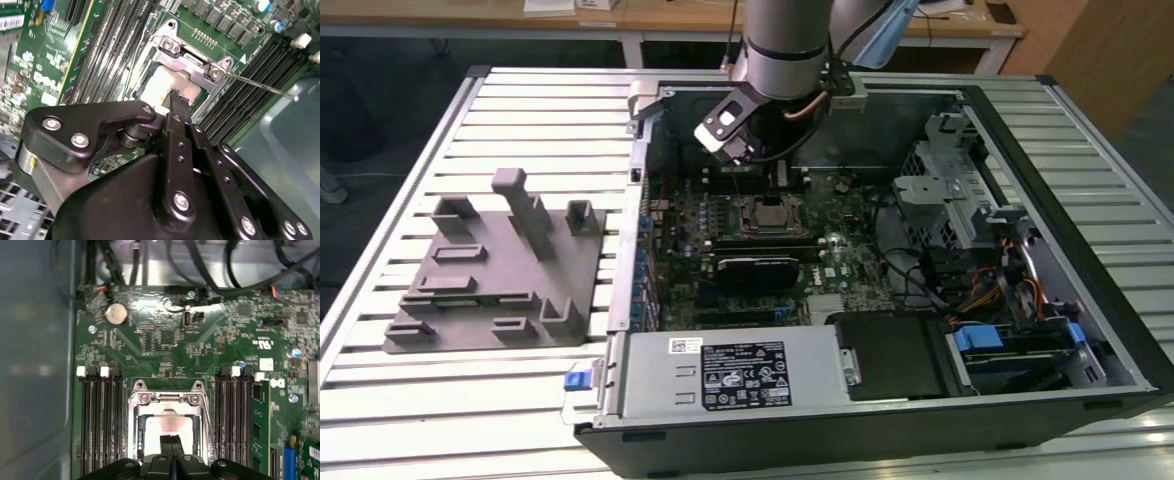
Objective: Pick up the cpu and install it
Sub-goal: 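Close the cpu cover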
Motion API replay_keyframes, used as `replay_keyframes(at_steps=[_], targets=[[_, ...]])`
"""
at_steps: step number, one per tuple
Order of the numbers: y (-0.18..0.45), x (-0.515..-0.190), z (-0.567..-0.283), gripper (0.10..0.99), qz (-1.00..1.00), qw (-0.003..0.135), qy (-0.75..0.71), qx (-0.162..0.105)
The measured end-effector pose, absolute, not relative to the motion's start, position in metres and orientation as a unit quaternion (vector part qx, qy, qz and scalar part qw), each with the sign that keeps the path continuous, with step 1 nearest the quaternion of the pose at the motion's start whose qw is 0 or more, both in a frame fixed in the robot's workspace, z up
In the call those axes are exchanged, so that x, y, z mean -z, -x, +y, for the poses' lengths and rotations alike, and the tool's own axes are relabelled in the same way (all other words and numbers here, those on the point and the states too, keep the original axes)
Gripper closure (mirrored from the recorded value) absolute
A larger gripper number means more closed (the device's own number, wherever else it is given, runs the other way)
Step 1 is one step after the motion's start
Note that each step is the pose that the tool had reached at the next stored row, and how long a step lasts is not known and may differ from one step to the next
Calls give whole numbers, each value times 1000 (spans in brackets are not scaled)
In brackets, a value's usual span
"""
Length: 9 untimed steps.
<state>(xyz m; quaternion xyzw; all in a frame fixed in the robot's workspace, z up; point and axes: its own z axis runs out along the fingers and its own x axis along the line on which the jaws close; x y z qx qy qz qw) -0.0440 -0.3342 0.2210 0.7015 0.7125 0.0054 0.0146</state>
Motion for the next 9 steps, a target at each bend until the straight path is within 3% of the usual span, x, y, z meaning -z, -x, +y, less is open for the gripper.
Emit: replay_keyframes(at_steps=[9], targets=[[44,-220,-334,980,774,17,-633,-4]])
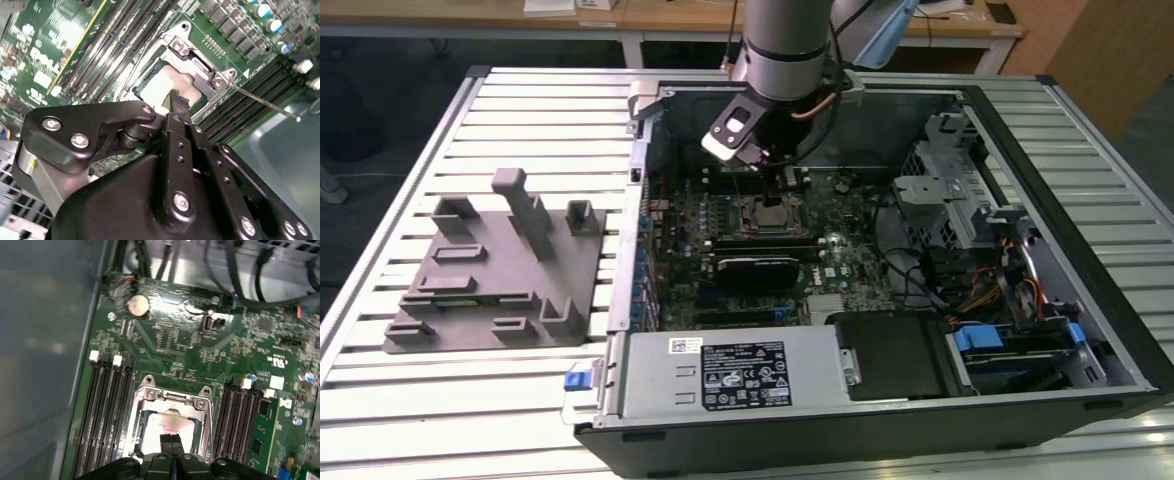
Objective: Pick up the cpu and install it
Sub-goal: 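Close the cpu cover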
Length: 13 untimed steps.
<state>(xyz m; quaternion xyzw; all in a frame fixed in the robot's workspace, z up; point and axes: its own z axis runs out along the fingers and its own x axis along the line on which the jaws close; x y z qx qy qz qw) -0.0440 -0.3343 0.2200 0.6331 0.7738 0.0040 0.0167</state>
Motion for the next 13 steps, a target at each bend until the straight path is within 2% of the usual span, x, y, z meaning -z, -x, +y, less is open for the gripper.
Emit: replay_keyframes(at_steps=[13], targets=[[44,-219,-334,980,843,19,-537,-3]])
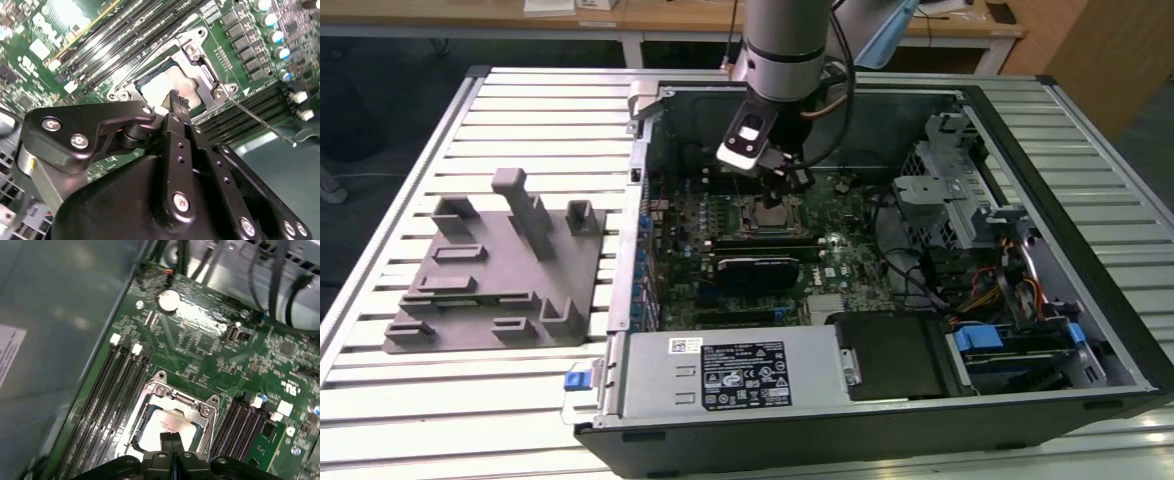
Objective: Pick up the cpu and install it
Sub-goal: 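Close the cpu cover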
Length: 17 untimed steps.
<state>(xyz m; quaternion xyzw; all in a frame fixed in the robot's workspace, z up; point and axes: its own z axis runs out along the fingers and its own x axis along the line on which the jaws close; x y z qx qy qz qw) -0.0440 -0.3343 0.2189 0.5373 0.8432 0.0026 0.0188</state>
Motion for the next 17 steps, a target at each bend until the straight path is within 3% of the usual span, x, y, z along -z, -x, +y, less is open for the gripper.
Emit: replay_keyframes(at_steps=[17], targets=[[44,-218,-334,980,916,21,-401,-2]])
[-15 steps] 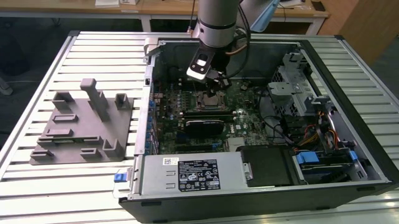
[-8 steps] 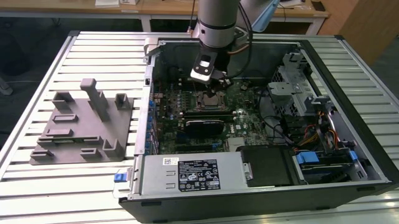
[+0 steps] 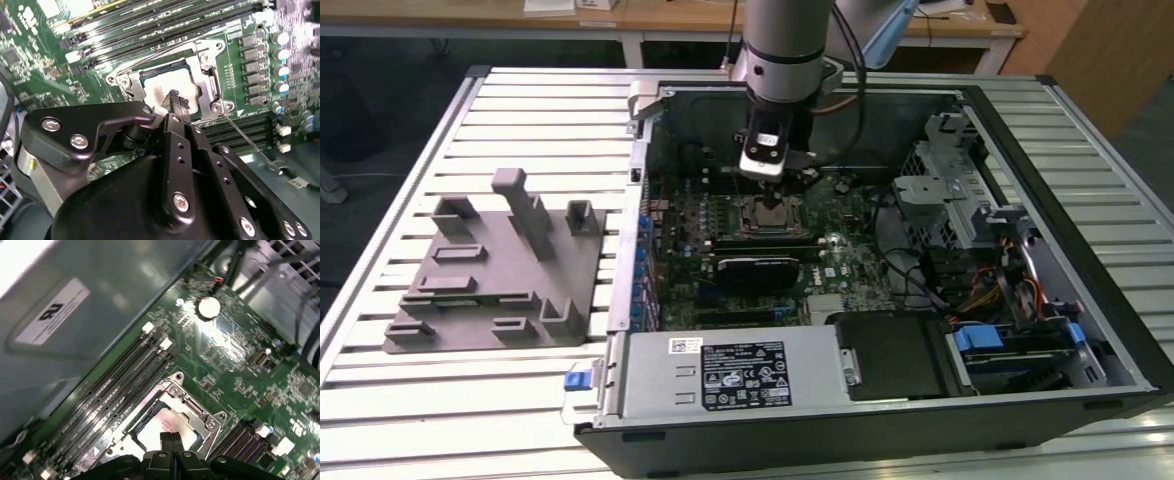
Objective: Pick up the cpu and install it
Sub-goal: 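Close the cpu cover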
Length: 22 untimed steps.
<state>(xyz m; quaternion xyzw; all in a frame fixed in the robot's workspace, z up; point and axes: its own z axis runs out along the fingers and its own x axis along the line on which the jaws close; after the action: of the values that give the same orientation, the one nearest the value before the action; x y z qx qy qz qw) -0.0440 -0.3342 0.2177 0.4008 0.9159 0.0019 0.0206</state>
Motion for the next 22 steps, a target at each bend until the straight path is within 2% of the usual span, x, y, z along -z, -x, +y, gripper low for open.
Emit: replay_keyframes(at_steps=[22], targets=[[44,-216,-334,980,977,21,-211,-2]])
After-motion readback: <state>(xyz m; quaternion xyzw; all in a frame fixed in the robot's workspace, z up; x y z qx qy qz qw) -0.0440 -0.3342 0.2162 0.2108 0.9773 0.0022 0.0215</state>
